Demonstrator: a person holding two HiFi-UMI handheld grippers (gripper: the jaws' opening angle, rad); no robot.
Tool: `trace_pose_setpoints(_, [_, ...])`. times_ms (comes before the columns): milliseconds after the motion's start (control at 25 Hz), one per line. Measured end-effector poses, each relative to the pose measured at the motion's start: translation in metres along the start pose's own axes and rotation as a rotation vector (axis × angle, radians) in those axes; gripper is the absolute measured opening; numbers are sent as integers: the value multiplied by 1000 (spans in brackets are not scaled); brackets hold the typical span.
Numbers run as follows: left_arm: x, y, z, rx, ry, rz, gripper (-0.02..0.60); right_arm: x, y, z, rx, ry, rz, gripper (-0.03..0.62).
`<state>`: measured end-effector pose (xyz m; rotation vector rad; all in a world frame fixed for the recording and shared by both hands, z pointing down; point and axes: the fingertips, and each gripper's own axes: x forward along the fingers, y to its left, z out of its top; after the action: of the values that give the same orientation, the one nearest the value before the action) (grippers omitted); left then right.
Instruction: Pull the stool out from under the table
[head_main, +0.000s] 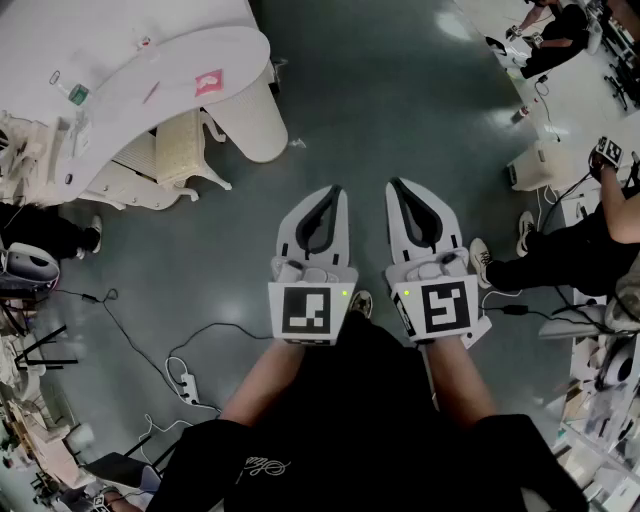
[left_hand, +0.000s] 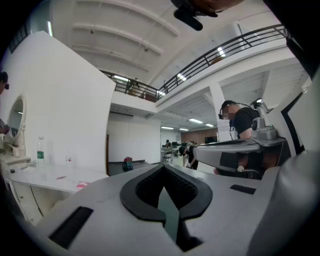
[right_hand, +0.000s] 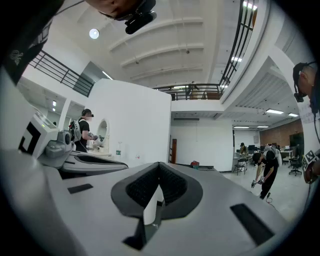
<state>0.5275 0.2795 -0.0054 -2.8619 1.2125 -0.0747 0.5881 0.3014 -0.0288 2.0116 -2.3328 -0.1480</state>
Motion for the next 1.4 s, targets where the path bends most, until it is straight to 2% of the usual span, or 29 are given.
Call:
trace_pose_setpoints(240, [-8, 2, -4, -17, 14, 40, 6, 1, 5, -5, 30, 9, 44, 6])
trace_pose_setpoints(600, [-29, 55, -12, -43, 13, 163, 6, 37, 52, -9, 16, 28, 162, 6])
trace_pose_setpoints(880, [-60, 146, -17, -75, -8, 316, 6, 94, 124, -3, -2, 31, 299, 6])
trace_pose_setpoints(1080, [-103, 222, -24, -71, -18, 403, 6, 132, 200, 4, -17, 25, 382, 6])
trace_pose_setpoints(1200, [-124, 269, -28, -91, -42, 474, 6, 162, 245, 7, -49, 28, 456, 6])
trace_pose_setpoints(1400, [-166, 338, -27, -127, -87, 573, 6, 200, 311, 20, -92, 25, 534, 6])
